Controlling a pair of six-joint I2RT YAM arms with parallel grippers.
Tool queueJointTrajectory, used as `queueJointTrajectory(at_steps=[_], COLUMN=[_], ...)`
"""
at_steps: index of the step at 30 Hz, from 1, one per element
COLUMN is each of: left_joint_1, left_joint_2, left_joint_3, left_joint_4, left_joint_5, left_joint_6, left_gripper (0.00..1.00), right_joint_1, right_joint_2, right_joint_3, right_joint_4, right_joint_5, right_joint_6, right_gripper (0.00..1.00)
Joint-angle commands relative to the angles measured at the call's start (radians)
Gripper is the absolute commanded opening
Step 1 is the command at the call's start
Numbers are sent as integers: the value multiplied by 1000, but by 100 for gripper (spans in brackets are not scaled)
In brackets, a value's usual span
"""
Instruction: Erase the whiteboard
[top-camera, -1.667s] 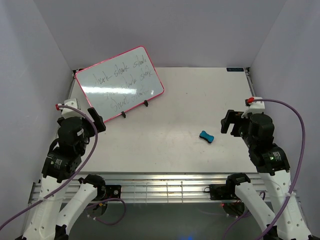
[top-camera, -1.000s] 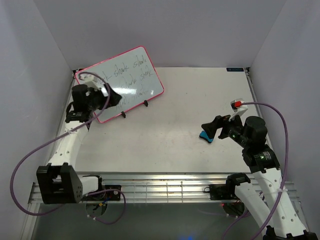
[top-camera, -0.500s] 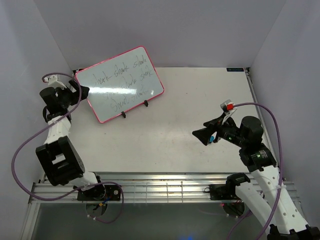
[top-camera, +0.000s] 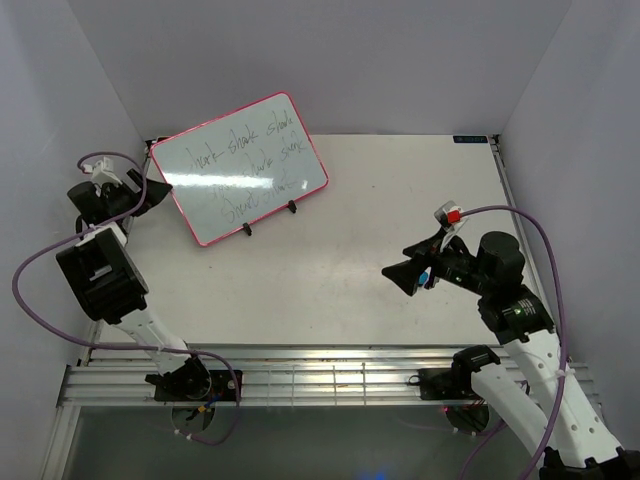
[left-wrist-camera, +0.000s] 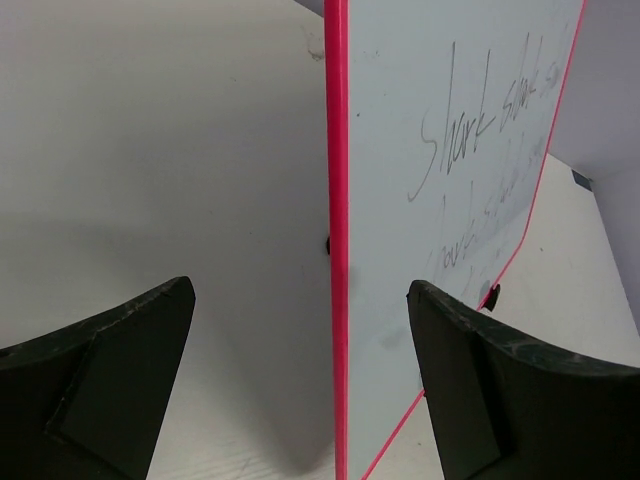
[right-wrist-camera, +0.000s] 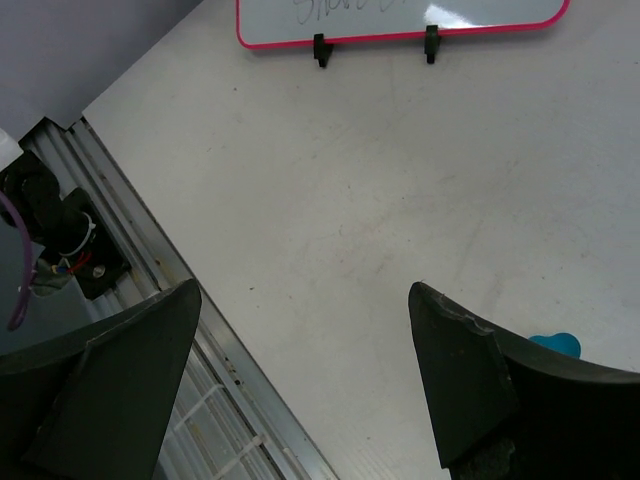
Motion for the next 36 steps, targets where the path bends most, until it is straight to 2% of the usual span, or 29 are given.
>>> queueJointTrajectory(at_steps=[1,5,10,17,22,32,36], left_joint_1=[-20,-60,-70,-76,-109,-120,-122], left_joint_2=[52,112,163,261,270,313,338], left_joint_3=[37,58,32,116,167,238,250], left_joint_4=[80,108,255,307,313,318,338], left_joint_5=[132,171,232,332,324,356,389], left_joint_6=[-36,-41,-131,-199,-208,-246,-260], left_gripper=[98,98,98,92,90,73,69], right_joint_1=[13,20,25,42,42,43,43], right_joint_2=[13,27,57,80,68,67,82], right_joint_3=[58,54,64,54,23,-1,-5], right_joint_4=[-39,-32,-50,-41,10,34,50], right_joint_5=[74,85,88,103,118,155,148], right_joint_6=[-42,-42,-41,-27,-7,12,13], right_gripper=[90,90,90,90,90,90,90])
